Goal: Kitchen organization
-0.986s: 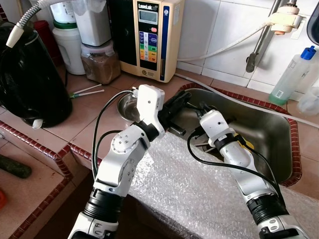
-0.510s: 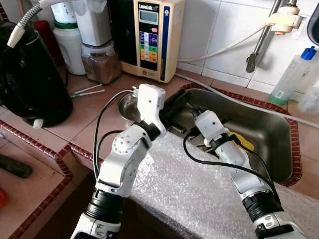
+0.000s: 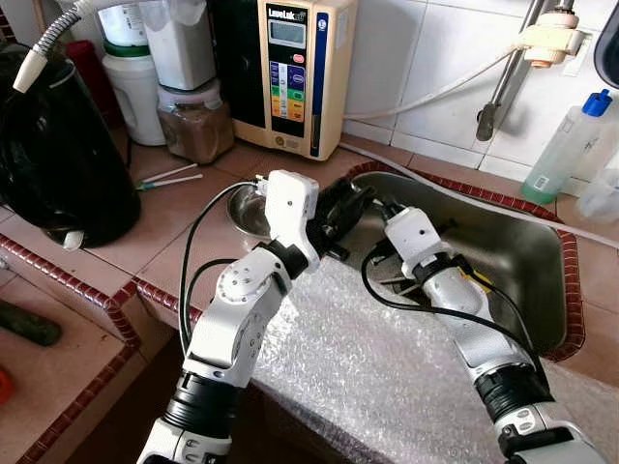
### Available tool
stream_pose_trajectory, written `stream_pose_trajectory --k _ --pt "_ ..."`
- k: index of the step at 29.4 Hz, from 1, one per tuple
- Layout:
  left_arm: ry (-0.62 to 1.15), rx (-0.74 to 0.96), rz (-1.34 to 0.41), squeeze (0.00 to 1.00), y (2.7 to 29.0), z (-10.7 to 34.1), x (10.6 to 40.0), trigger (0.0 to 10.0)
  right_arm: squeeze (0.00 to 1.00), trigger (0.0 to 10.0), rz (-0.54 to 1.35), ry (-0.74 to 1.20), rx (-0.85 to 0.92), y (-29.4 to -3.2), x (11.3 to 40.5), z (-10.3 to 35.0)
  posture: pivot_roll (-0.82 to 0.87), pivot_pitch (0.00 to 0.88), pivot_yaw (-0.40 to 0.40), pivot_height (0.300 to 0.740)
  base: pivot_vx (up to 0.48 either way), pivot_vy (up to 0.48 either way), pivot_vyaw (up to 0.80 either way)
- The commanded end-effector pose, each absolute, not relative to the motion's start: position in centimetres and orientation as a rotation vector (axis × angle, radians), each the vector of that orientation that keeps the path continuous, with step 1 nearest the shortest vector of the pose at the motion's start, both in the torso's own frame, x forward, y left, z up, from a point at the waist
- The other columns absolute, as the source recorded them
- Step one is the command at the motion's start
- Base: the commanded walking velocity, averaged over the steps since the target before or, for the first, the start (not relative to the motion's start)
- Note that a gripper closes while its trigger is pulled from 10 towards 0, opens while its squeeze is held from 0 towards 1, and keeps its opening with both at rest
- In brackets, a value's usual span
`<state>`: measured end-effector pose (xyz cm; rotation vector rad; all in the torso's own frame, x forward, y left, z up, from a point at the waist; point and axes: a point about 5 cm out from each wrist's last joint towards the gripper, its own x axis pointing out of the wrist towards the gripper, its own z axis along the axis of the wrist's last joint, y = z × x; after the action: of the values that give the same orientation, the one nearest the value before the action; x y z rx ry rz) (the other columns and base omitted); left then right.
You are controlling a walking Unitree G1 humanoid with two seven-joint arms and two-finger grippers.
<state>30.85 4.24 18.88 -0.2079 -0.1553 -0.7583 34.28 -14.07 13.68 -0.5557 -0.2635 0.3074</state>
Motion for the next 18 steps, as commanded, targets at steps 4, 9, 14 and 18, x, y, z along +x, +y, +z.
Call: stream_pose_trajectory --k 4,9,14,18 --pt "-0.136 -0.211 -0.749 1.00 4.9 18.5 30.7 10.0 0.00 0.0 0.273 -0.276 -0.590 -15.2 34.8 14.4 0.05 0.000 -0.023 0.740 0.000 0.000 0.00" --pt "-0.086 -0.193 -0.787 1.00 4.8 17.7 30.5 10.0 0.00 0.0 0.240 -0.258 -0.603 -16.2 35.1 14.3 0.05 0.000 -0.023 0.740 0.000 0.000 0.00" --pt "-0.015 -0.181 -0.847 1.00 4.5 16.8 30.1 10.0 0.00 0.0 0.186 -0.219 -0.625 -17.9 35.5 14.2 0.05 0.000 -0.023 0.740 0.000 0.000 0.00" --pt "0.030 -0.161 -0.864 1.00 4.5 16.0 29.9 10.0 0.00 0.0 0.154 -0.205 -0.650 -19.1 35.5 14.0 0.05 0.000 -0.023 0.740 0.000 0.000 0.00"
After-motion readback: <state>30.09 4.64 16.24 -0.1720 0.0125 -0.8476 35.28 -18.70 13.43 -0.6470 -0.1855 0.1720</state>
